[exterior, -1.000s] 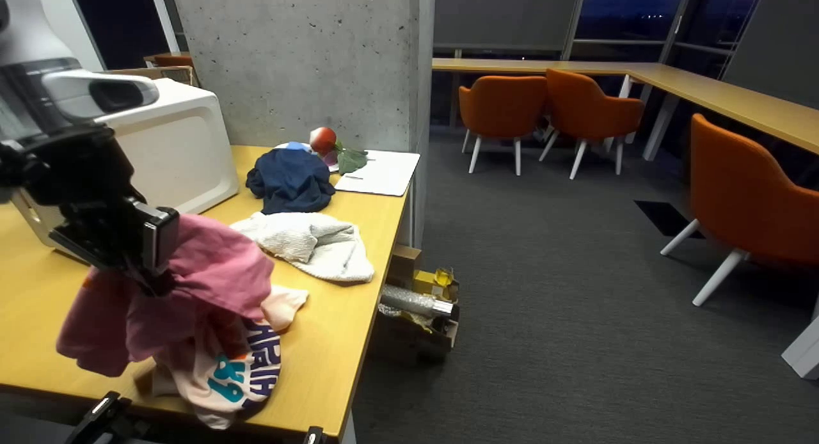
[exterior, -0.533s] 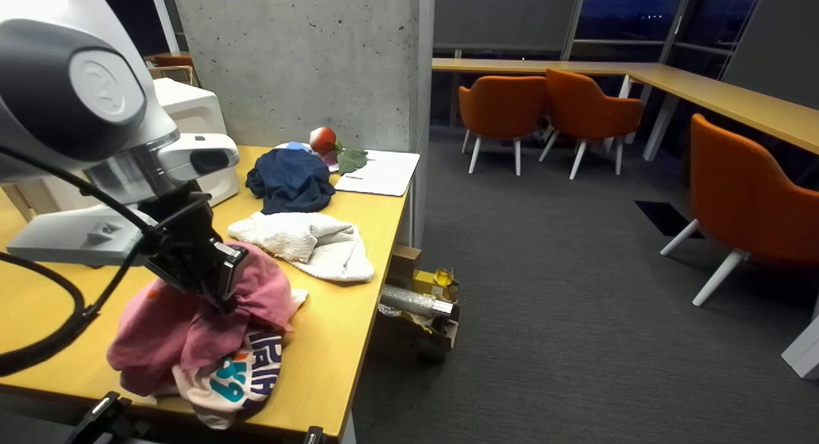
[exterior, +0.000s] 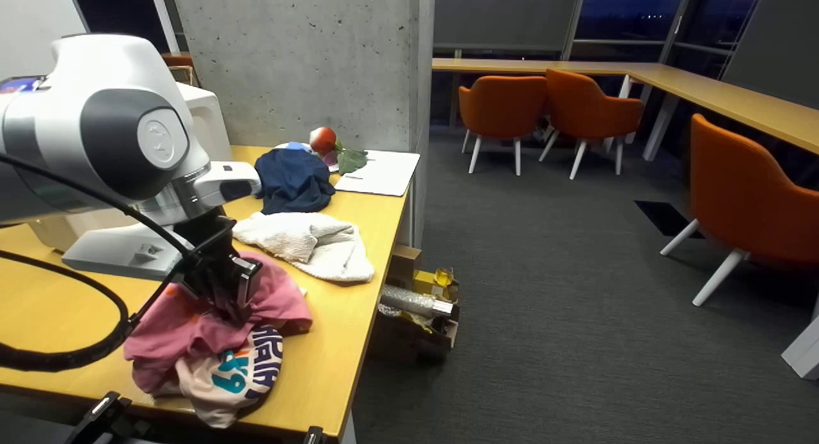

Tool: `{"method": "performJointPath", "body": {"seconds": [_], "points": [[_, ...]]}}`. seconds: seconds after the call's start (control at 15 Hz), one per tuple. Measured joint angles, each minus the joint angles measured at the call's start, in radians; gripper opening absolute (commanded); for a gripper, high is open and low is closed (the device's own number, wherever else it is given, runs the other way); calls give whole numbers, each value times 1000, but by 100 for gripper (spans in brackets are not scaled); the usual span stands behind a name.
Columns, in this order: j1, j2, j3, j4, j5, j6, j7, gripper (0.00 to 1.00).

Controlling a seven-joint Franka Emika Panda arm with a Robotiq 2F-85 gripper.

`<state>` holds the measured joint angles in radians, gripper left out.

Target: Pile the clothing, radish and towel together.

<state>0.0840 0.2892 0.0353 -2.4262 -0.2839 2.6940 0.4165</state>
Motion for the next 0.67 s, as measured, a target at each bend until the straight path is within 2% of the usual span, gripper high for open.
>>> {"method": "performJointPath", "body": {"seconds": [0.2,0.33,0.4,0.67], "points": [[3,-16,13,-6,105,-3,-75,84],[6,-46,16,-15,136,-5,-95,96],[7,-69,16,-21,144,-8,-100,100],[11,-175,16,-48,153,-54,-105,100]]}}
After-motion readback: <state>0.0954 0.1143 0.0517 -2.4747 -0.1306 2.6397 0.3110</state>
